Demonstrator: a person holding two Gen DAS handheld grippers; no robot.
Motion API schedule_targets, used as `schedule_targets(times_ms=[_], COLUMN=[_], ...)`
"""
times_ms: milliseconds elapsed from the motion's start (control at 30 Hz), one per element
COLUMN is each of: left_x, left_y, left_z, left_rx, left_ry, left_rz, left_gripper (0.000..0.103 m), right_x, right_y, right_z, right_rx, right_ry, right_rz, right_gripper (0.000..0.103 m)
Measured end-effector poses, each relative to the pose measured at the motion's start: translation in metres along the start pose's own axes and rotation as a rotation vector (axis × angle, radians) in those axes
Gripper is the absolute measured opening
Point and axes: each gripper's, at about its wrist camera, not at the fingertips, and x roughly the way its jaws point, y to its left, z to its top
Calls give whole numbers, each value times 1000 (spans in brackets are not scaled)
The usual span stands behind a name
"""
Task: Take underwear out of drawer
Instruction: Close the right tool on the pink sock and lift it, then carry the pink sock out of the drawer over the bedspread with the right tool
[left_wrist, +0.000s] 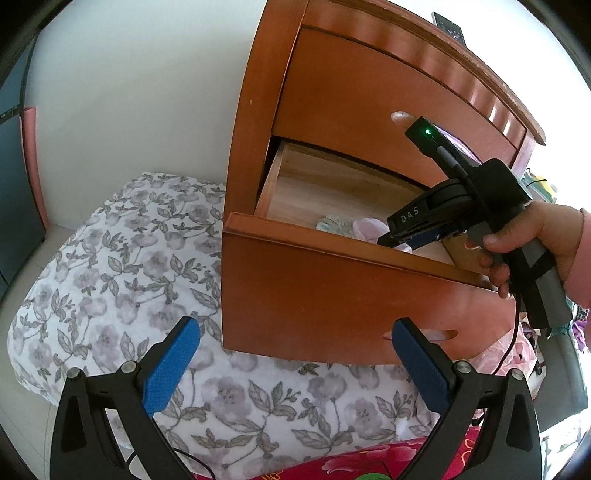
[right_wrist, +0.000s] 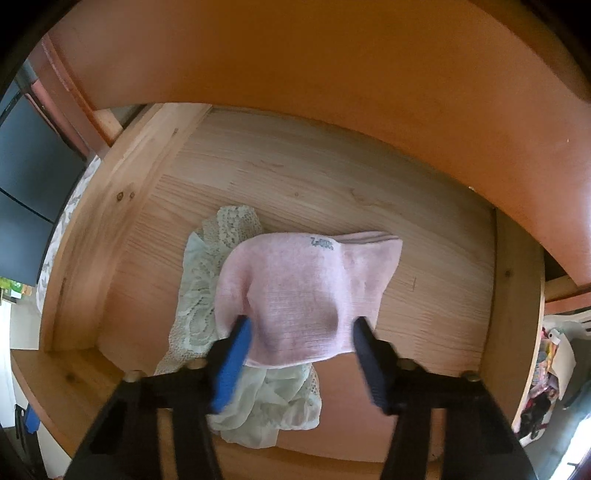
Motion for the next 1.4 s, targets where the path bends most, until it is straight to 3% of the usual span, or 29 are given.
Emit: schedule_targets(times_ms=[133,333,900,1233,1400], left_x=[0,-3,-34,-67,-83], left_y=[0,0,-14,-34,-49], left_z=[0,0,8,14,16], left_rx=[0,-1,16,46,58], left_ry=[-1,-7,-44,-100,-124], left_rz=[0,0,8,-1,-29], left_gripper=[103,103,103,103,103], right_x=[3,-8,-95,-185,-230], right_y=[-3,-9,-50,-74,-88], right_z=[2,0,-40,-97,-133], right_rx=[2,18,77,101,90], right_ry=[0,-32,-164,-321,-411], right_rz=[26,43,74,93,34], right_gripper=[33,26,25,25,25])
